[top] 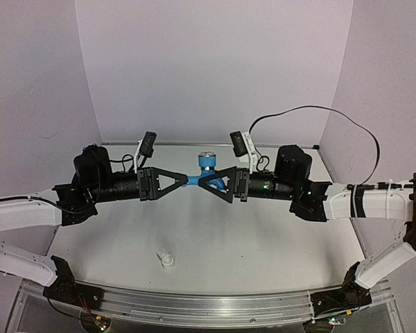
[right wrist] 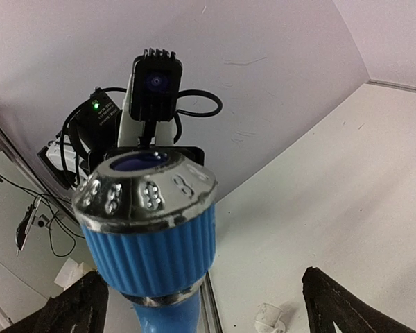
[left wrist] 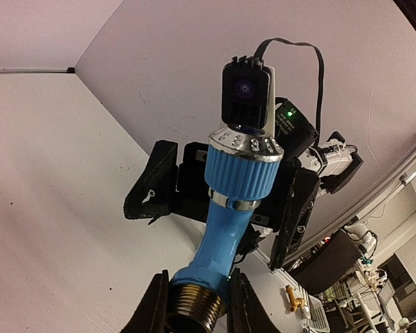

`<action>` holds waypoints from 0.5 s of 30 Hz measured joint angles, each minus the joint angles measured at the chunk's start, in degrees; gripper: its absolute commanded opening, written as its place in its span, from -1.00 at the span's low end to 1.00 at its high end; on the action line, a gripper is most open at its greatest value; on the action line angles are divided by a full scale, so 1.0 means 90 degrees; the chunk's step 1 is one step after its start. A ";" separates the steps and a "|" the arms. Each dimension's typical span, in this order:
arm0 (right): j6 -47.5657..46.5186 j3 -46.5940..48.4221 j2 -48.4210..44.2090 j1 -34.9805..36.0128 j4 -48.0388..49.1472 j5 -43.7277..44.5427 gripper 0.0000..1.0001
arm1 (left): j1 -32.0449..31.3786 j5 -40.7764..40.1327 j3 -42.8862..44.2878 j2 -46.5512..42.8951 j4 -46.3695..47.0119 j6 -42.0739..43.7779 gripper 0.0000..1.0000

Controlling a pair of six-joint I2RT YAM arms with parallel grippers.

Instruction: Install the water faucets

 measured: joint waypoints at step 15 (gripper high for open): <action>0.0243 0.0420 0.0775 -0.0088 0.0081 -0.0726 -0.47 | 0.0002 -0.0283 0.0000 0.0215 0.0121 -0.0253 -1.00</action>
